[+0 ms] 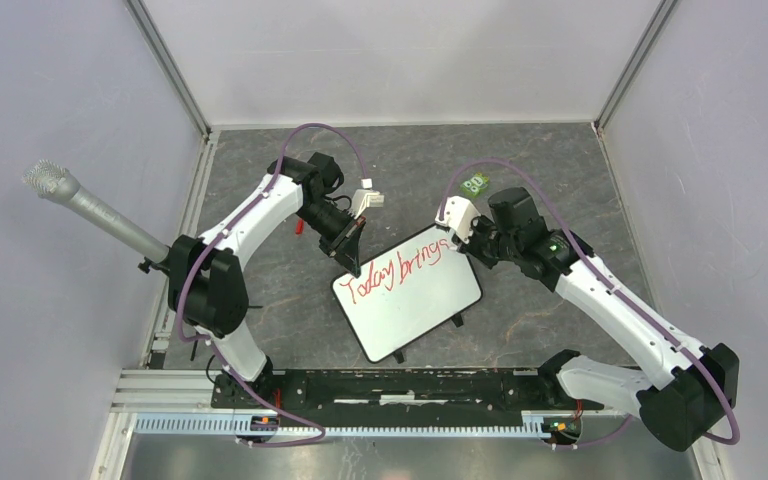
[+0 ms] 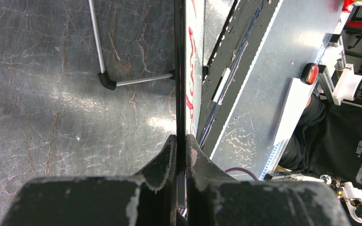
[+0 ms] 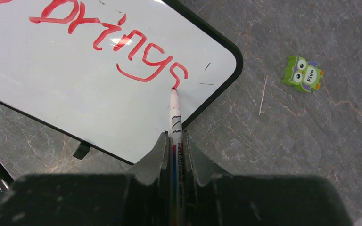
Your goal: Write a sentence on the whiteboard
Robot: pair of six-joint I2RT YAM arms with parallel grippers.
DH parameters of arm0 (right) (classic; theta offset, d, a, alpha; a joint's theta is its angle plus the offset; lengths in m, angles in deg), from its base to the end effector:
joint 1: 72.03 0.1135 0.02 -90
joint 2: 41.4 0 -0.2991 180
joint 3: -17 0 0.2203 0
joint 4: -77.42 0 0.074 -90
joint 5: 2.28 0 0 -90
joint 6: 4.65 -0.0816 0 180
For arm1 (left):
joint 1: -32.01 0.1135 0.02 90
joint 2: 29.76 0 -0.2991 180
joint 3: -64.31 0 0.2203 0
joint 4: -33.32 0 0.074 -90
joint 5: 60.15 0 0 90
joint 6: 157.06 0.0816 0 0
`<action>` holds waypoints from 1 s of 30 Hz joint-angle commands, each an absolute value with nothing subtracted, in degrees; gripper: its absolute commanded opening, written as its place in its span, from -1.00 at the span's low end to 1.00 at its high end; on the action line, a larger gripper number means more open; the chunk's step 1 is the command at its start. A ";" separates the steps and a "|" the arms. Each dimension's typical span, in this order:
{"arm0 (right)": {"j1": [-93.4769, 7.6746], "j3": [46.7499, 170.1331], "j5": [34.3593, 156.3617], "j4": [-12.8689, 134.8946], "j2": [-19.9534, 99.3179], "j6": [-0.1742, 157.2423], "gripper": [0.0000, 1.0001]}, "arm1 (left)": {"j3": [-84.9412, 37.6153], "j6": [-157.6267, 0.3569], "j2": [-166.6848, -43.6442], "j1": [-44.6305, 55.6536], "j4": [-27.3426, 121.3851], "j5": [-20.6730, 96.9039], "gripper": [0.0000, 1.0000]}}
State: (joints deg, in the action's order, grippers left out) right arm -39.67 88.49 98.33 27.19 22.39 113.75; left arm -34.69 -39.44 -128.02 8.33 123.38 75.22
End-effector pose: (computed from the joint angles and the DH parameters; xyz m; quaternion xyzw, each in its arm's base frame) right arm 0.1777 0.1304 0.3071 -0.4931 0.7675 0.0984 0.3976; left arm 0.2375 -0.1676 0.2810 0.4014 0.8307 -0.3852 0.0187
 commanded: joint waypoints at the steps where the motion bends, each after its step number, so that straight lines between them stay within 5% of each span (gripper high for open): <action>1: -39.68 87.72 100.34 26.00 22.15 114.53 -1.00 | -35.12 -36.83 -129.12 7.83 122.25 75.83 -0.95; 16: -39.32 91.91 108.58 25.46 21.14 114.26 -1.00 | -35.39 -37.61 -128.41 7.83 121.84 75.93 -0.92; 30: -35.96 87.58 118.30 26.49 18.32 114.19 -1.00 | -35.39 -38.62 -126.81 8.09 121.29 77.56 -0.40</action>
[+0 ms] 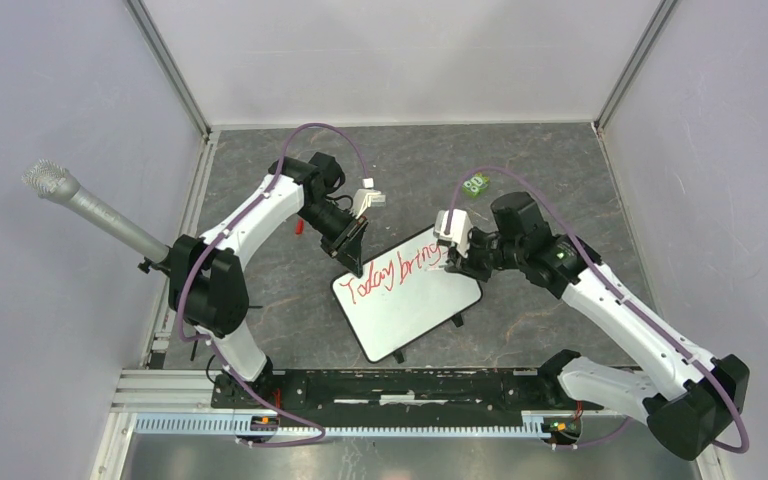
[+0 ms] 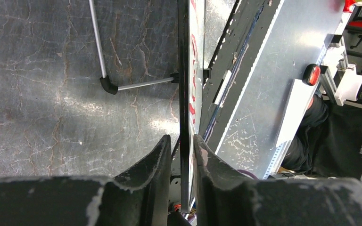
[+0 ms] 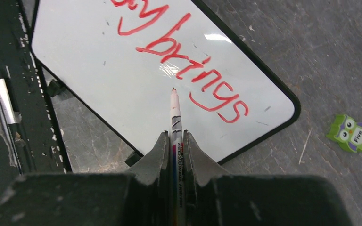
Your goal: Write a sentence on the whiteboard
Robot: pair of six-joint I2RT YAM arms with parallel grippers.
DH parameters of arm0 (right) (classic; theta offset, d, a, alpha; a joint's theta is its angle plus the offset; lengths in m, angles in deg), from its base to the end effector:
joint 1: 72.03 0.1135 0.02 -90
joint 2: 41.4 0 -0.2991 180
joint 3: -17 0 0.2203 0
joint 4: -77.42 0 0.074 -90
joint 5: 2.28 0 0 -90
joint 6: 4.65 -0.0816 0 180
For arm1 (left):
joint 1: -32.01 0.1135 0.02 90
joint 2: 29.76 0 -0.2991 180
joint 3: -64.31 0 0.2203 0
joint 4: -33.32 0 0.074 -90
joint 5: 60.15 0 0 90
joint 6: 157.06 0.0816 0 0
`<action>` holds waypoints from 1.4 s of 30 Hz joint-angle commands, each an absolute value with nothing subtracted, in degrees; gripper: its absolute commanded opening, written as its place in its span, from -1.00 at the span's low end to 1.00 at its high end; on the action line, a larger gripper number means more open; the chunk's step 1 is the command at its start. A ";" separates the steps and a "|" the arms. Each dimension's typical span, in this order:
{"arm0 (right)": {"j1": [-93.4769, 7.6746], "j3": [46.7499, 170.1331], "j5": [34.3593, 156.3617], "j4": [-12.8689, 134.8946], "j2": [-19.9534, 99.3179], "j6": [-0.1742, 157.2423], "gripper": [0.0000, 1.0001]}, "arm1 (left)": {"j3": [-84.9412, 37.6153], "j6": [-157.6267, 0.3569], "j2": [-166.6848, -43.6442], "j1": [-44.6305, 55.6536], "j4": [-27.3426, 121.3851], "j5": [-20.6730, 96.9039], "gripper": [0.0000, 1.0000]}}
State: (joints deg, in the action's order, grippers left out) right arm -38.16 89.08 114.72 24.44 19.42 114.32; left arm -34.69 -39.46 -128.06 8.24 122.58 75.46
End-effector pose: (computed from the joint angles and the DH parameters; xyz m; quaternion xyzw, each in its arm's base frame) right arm 0.1452 0.1421 0.3200 -0.5440 0.7075 0.2298 0.3882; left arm 0.2389 -0.1689 0.2811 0.4039 0.8286 -0.3870 0.0245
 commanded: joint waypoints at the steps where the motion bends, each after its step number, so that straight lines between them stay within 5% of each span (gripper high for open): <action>1: -34.77 87.41 118.46 26.91 18.43 114.08 -1.00 | -35.34 -38.66 -126.71 8.05 121.28 77.72 -0.37; 14: -16.78 83.36 109.30 32.39 19.83 115.14 -1.00 | -35.27 -39.12 -127.19 8.19 121.28 78.76 -0.30; 33: -7.77 81.05 96.52 40.35 21.99 115.27 -1.00 | -35.08 -39.49 -128.11 8.16 121.29 78.51 -0.93; 42: -6.13 81.83 91.90 40.23 23.79 115.49 -1.00 | -34.73 -39.72 -127.57 8.12 120.94 78.37 -0.95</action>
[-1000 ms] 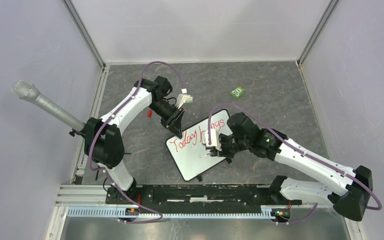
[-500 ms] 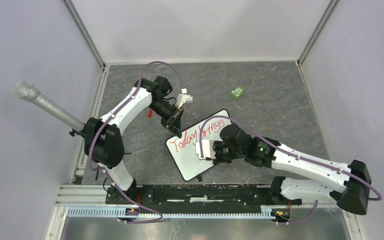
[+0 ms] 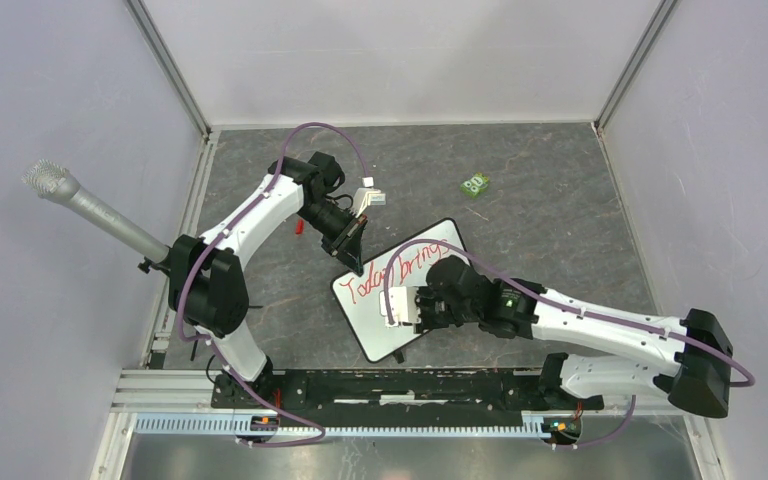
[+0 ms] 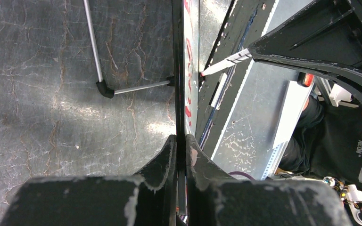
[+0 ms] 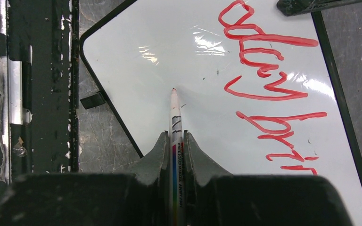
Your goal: Write a sentence on the whiteboard
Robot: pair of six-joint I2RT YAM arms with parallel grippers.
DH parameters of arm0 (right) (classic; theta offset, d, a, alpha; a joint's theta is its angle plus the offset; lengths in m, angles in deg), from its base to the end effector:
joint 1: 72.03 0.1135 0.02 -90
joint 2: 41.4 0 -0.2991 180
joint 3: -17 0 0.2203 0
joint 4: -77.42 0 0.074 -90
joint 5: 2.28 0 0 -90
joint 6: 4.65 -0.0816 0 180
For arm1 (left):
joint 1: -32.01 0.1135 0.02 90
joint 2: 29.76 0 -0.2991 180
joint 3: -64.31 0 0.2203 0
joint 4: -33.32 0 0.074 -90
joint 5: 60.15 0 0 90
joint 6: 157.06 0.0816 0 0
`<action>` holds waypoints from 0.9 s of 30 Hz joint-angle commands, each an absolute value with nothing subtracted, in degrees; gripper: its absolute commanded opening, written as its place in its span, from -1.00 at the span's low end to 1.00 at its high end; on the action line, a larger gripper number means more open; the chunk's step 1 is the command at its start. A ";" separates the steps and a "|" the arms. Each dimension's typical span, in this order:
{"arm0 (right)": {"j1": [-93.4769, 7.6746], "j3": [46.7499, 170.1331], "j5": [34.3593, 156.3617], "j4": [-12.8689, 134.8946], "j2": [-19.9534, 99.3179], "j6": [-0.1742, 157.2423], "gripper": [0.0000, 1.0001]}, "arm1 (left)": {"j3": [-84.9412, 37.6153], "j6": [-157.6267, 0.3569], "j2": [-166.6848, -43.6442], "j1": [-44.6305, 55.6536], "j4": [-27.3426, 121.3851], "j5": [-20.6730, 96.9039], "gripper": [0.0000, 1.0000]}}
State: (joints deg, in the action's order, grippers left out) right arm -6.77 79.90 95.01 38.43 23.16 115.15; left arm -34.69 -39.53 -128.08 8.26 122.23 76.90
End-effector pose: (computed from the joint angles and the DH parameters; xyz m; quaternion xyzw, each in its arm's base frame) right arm 0.0865 0.2126 0.2763 -0.6868 0.5927 0.1819 0.3792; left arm 0.2392 -0.1705 0.2825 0.4023 0.8238 -0.3984 0.0273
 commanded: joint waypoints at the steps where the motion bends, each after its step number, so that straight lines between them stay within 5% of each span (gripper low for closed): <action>1: -6.03 81.93 91.34 40.41 24.06 115.34 -1.00 | -34.69 -39.69 -127.51 8.13 120.95 78.32 -0.95; 27: -3.84 82.96 90.76 40.23 27.86 115.03 -1.00 | -33.65 -39.56 -126.62 8.17 120.49 77.75 -0.95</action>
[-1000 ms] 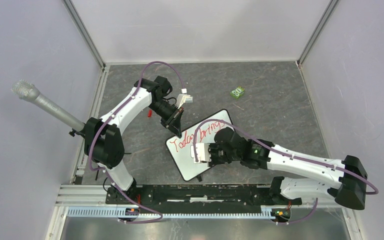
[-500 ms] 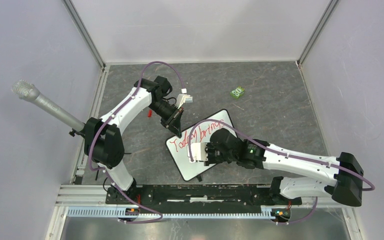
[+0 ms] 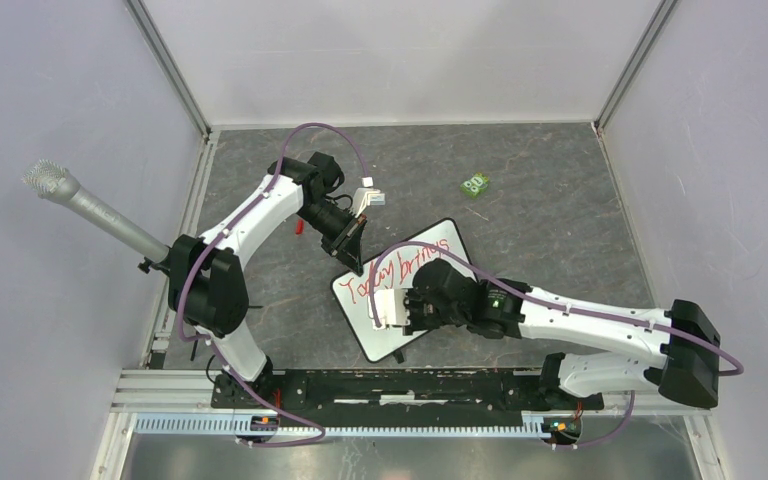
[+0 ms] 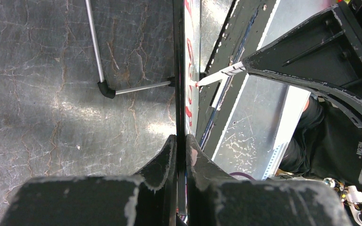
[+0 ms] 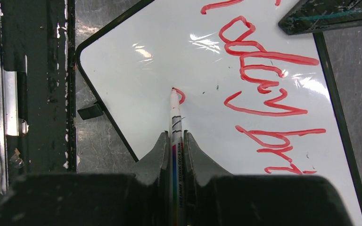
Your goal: Write a sentence on the whiteboard
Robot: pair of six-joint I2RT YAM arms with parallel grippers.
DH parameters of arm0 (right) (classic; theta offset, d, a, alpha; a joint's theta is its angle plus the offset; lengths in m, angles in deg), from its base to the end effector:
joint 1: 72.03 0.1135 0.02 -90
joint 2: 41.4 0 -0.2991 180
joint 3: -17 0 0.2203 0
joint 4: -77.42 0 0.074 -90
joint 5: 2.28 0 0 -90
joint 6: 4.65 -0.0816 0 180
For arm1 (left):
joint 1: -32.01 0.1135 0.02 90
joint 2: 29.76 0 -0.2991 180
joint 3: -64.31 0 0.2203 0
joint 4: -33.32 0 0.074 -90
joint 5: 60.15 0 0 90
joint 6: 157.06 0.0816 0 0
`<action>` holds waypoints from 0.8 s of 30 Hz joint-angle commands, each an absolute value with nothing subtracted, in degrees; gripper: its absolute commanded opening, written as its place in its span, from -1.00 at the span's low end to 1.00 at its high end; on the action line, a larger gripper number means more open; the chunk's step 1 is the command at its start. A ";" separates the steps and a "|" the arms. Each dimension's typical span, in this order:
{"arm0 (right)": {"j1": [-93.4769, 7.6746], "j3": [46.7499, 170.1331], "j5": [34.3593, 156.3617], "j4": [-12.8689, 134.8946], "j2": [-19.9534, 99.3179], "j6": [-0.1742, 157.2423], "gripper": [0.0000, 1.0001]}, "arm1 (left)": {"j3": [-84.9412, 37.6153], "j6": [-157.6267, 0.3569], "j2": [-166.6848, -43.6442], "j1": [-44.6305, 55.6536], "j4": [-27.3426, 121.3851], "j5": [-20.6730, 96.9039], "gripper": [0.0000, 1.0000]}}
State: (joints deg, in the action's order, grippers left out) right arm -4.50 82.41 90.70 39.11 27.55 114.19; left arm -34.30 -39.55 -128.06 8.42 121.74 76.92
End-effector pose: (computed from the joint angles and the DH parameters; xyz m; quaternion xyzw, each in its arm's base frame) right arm 0.0910 0.2310 0.2753 -0.6873 0.6006 0.1575 0.3769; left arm 0.2398 -0.1699 0.2812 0.4013 0.8242 -0.3985 0.0288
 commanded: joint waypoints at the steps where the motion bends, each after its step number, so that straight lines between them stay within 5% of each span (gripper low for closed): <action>1: -3.83 82.55 90.59 40.25 27.72 115.18 -1.00 | -33.65 -39.55 -126.59 8.17 120.49 77.75 -0.95; 24: -4.09 81.19 82.67 39.83 25.05 115.61 -1.00 | -33.50 -39.77 -126.44 8.25 120.49 77.49 -0.95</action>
